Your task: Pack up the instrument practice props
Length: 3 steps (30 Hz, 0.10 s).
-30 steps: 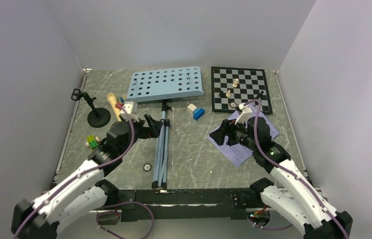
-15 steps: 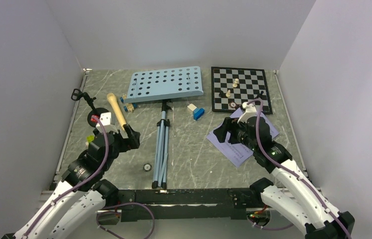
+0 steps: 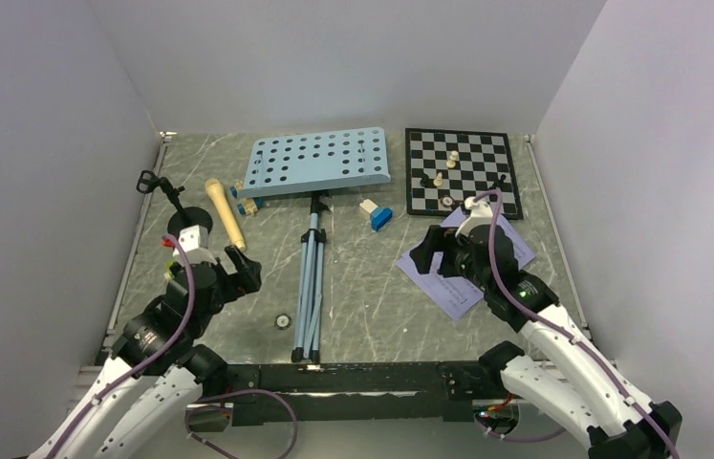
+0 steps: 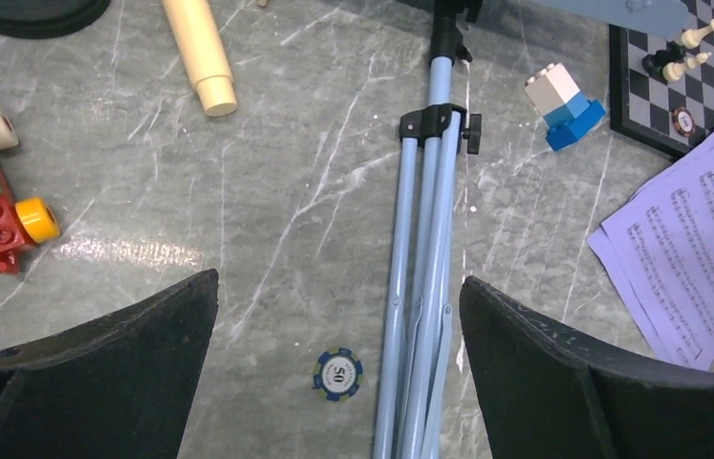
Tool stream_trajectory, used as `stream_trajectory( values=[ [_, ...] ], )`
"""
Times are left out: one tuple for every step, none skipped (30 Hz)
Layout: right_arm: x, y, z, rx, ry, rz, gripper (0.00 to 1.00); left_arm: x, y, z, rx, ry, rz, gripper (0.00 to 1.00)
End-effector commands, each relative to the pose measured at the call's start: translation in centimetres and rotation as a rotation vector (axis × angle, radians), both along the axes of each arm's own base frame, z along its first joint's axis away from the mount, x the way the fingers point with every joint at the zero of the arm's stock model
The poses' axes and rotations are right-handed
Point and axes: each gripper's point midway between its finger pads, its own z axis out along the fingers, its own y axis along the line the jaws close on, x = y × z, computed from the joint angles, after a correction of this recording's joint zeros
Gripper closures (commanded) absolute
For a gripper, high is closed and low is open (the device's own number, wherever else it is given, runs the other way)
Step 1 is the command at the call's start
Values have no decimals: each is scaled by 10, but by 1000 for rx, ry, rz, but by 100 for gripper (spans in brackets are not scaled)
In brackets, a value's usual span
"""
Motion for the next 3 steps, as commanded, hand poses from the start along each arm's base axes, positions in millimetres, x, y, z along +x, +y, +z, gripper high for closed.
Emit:
stream_trajectory(
  values=[
    [6,5,24,57,-28,-22,1,2,4,9,-41,-12,53,1],
    [7,6,25,66,-29,-26,0,1,6,8,-28,1,61,1],
    [7,6,28,74,-34,-29,0,1,7,9,-11,9,59,1]
  ],
)
